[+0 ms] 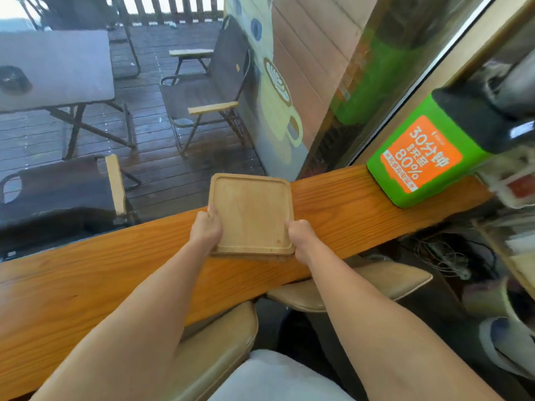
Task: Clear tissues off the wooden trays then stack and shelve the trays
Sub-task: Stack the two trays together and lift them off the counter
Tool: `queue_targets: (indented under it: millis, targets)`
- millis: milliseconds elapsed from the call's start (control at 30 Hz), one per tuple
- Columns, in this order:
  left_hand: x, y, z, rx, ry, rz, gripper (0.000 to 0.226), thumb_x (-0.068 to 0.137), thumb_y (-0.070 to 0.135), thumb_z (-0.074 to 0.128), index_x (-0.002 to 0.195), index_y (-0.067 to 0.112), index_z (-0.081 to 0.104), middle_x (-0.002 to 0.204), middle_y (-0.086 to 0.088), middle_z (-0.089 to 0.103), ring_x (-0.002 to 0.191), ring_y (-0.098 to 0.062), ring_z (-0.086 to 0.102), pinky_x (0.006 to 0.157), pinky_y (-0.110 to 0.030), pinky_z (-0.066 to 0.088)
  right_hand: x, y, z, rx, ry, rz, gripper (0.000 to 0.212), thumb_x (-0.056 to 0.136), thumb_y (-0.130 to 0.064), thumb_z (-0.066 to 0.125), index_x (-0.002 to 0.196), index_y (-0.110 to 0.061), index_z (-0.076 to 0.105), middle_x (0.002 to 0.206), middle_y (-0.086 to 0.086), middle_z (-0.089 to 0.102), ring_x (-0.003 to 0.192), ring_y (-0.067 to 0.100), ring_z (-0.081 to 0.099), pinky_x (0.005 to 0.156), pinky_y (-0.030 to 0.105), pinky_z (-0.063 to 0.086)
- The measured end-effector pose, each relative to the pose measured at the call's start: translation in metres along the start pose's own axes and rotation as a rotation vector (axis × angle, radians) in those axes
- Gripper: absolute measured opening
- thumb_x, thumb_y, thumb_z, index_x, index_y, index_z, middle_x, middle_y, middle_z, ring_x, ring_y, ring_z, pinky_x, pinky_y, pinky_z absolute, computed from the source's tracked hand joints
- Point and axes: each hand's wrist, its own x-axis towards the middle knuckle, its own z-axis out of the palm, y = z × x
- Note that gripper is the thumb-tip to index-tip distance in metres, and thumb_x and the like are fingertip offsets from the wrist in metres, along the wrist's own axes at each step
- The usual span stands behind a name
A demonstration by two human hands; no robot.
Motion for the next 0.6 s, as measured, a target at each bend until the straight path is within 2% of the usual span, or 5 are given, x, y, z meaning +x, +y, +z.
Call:
queue_targets:
  millis: [133, 233, 333, 467, 600]
  targets:
    - [-0.017, 0.071, 0.02, 0.145, -0.004, 0.242, 0.065, 0.101, 0.053, 0.023, 0.133, 0.0, 0.041, 0.125, -0.021, 0.056, 0.106, -0.039, 0.056, 0.084, -0.044, 0.046, -0.027, -0.03, -0.046, 0.127, 0.043, -0.136, 0.046, 0.103, -0.031, 0.035, 0.141, -0.008, 0.046, 0.13, 0.008, 0.06, 0.118, 0.031, 0.056, 0.105, 0.049, 0.045]
    - [-0.041, 0.111, 0.037, 0.199, -0.034, 0.379, 0.062, 0.1, 0.053, 0.026, 0.131, 0.001, 0.042, 0.121, -0.019, 0.056, 0.096, -0.033, 0.055, 0.079, -0.043, 0.044, -0.049, -0.045, -0.084, 0.166, 0.14, -0.236, 0.048, 0.103, -0.038, 0.037, 0.137, -0.006, 0.047, 0.116, 0.006, 0.059, 0.11, 0.029, 0.057, 0.101, 0.044, 0.046]
    - [-0.07, 0.14, 0.062, 0.299, -0.055, 0.501, 0.056, 0.102, 0.045, 0.027, 0.129, -0.001, 0.044, 0.119, -0.019, 0.054, 0.081, -0.023, 0.05, 0.073, -0.039, 0.037, -0.066, -0.047, -0.131, 0.172, 0.204, -0.3, 0.051, 0.103, -0.037, 0.039, 0.139, -0.001, 0.045, 0.13, 0.012, 0.058, 0.118, 0.031, 0.054, 0.105, 0.044, 0.043]
    - [-0.132, 0.158, 0.118, 0.331, -0.097, 0.616, 0.06, 0.102, 0.045, 0.027, 0.132, -0.002, 0.048, 0.127, -0.025, 0.054, 0.112, -0.041, 0.053, 0.084, -0.039, 0.037, -0.088, -0.023, -0.214, 0.2, 0.268, -0.313, 0.054, 0.101, -0.039, 0.044, 0.139, 0.0, 0.044, 0.141, 0.021, 0.052, 0.127, 0.037, 0.051, 0.108, 0.049, 0.041]
    - [-0.217, 0.152, 0.196, 0.372, -0.179, 0.705, 0.053, 0.104, 0.04, 0.028, 0.131, 0.001, 0.052, 0.128, -0.025, 0.056, 0.116, -0.041, 0.053, 0.093, -0.04, 0.041, -0.122, 0.029, -0.315, 0.287, 0.283, -0.274, 0.053, 0.101, -0.039, 0.044, 0.14, -0.002, 0.042, 0.136, 0.018, 0.055, 0.12, 0.037, 0.055, 0.105, 0.053, 0.043]
